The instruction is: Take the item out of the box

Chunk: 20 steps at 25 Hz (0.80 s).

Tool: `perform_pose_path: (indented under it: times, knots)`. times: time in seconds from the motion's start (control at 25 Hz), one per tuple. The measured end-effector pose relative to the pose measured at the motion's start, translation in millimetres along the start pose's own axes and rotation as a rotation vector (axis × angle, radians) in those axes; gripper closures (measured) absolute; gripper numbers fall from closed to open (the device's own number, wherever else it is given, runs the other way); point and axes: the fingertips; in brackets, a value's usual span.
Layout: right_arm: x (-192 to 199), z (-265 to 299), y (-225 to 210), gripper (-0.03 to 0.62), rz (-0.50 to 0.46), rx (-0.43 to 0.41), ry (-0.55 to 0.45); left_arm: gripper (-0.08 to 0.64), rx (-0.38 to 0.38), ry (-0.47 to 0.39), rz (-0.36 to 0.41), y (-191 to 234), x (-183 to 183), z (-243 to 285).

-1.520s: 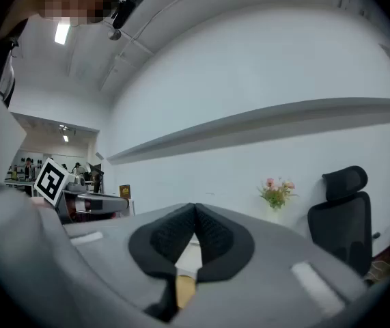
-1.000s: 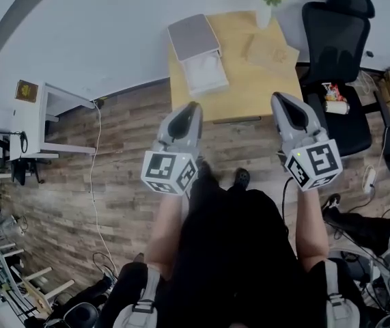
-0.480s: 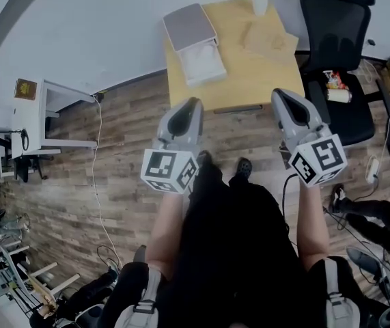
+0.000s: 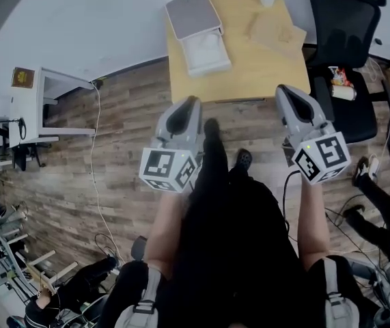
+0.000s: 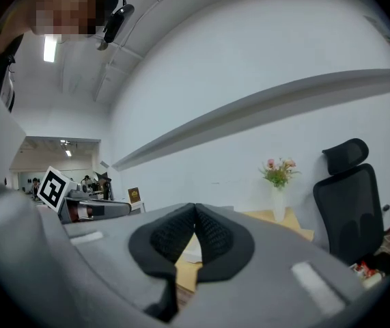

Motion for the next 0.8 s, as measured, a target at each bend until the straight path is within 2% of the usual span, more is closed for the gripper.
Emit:
perform_pose_path:
  times: [0.32, 0.56, 0.8]
  knots:
    - [5, 29, -5, 0.59, -0.002, 0.007, 0.037, 0.525, 0.009, 0.015, -0.029, 27, 15, 22]
    - [-10, 57, -14, 0.589, -0.013, 0.014, 0.041, 0.525, 0.038, 0.003, -0.035, 44, 10, 55]
    - [-30, 100, -23, 0.589, -0.031, 0.02, 0.037, 0.525, 0.051, -0.006, -0.032, 79, 0, 93]
Point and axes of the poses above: the fingertips, and each gripper's own axes: z forward along the fingers, y to its left, x out of its underside, and after that the axes turned 12 degrees about z, right-handed
